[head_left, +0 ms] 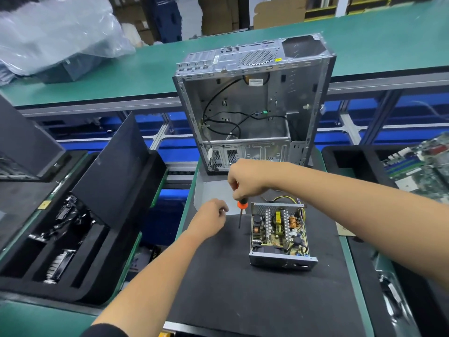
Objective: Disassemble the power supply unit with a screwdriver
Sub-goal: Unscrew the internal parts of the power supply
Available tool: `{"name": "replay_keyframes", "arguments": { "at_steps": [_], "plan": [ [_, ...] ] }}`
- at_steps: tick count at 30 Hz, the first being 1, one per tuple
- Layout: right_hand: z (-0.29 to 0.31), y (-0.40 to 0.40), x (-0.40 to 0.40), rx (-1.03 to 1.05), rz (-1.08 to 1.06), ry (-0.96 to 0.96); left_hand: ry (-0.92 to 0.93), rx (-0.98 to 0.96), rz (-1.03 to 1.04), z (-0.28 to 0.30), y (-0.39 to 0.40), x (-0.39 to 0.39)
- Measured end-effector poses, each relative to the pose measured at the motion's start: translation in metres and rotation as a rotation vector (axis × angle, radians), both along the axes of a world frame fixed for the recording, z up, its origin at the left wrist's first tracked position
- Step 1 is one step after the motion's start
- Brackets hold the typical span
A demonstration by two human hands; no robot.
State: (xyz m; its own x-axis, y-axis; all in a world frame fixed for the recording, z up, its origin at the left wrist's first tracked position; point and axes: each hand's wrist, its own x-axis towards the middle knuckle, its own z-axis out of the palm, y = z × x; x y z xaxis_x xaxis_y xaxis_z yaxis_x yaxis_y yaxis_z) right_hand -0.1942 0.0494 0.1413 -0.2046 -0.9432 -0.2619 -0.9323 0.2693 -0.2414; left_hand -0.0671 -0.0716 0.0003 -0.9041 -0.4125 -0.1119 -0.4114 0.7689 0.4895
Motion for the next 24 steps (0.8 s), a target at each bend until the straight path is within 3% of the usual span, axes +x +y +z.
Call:
{"name": "replay_keyframes", "arguments": {
  "at_steps": [11,17,21,24],
  "plan": [
    [0.038,0.05,-0.035,-0.101,-0.232,0.072,0.092,0.114,-0.216,0.035,0.062,-0.083],
    [0.038,0.094,-0.064,-0.225,-0.37,0.063,-0.209,0.127,-0.256,0.035,0.087,-0.132],
    [0.029,0.116,-0.084,-0.372,-0.612,-0.122,-0.402,0.179,-0.199,0.021,0.105,-0.155],
    [0.018,0.122,-0.098,-0.405,-0.832,-0.337,-0.43,0.181,-0.185,0.014,0.117,-0.163]
  ]
}}
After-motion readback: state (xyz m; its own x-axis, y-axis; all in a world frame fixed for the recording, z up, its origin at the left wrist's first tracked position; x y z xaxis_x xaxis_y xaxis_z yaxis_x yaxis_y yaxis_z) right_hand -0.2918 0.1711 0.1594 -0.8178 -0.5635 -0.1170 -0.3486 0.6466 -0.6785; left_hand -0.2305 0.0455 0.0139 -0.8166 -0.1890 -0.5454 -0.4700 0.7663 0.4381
